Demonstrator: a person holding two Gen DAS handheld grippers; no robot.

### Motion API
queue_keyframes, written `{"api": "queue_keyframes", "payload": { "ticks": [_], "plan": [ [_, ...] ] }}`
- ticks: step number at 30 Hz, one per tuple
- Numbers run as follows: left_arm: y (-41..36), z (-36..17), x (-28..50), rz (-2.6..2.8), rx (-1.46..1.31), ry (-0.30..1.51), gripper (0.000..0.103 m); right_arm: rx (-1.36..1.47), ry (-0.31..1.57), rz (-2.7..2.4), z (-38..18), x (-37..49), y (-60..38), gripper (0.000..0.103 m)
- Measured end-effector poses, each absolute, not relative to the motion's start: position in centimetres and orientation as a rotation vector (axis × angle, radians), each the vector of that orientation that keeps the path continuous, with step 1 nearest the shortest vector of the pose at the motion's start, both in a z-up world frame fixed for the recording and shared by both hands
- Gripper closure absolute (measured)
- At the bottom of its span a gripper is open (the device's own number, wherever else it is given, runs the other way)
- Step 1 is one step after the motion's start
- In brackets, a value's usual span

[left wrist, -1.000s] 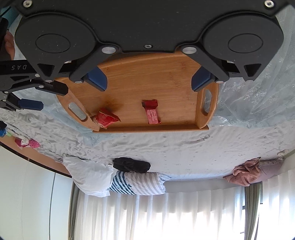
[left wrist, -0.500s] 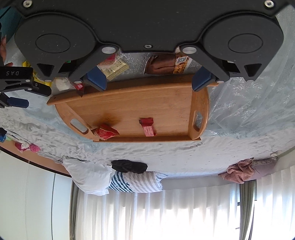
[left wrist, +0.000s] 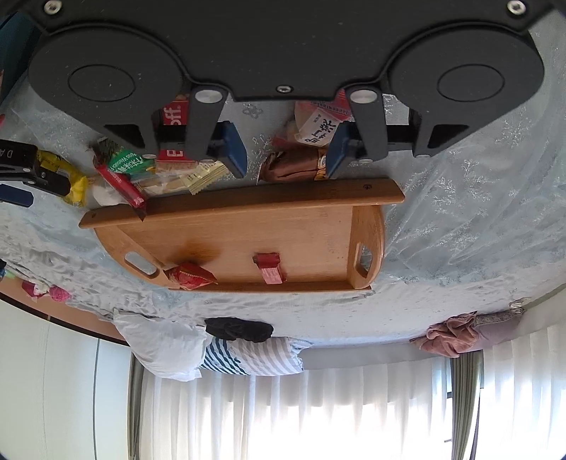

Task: Organize snacks
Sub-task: 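Move both grippers back toward the snack pile, then grasp the white-red candy pack with the left gripper while the right grasps the yellow bag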

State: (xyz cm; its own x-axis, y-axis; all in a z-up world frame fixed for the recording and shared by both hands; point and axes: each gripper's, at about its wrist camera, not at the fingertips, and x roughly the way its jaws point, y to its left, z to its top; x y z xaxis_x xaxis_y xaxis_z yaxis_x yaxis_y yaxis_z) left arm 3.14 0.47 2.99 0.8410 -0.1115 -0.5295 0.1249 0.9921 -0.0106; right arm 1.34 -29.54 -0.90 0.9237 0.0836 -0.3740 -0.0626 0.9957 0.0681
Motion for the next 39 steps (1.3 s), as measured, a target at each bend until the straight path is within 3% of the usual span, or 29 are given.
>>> {"api": "queue_keyframes", "payload": {
  "ticks": [10,23,28,39],
  "plan": [
    [1.1,2.9,1.6,-0.059,0.088,0.52,0.055,0.074,0.401,0.07,-2.9,1.2,-29.3,0.004],
    [1.8,1.3,1.6,-0.051,0.05,0.596,0.055,0.025,0.393,0.067,-3.3,1.0,-28.3,0.013],
    [2.1,1.4,1.4,-0.053,0.018,0.606,0.064,0.03,0.397,0.087,-3.1,0.8,-28.0,0.017],
    [1.6,1.2,1.0,-0.057,0.039,0.617,0.063,0.024,0.402,0.099,-2.4,0.1,-26.6,0.027]
  ]
}}
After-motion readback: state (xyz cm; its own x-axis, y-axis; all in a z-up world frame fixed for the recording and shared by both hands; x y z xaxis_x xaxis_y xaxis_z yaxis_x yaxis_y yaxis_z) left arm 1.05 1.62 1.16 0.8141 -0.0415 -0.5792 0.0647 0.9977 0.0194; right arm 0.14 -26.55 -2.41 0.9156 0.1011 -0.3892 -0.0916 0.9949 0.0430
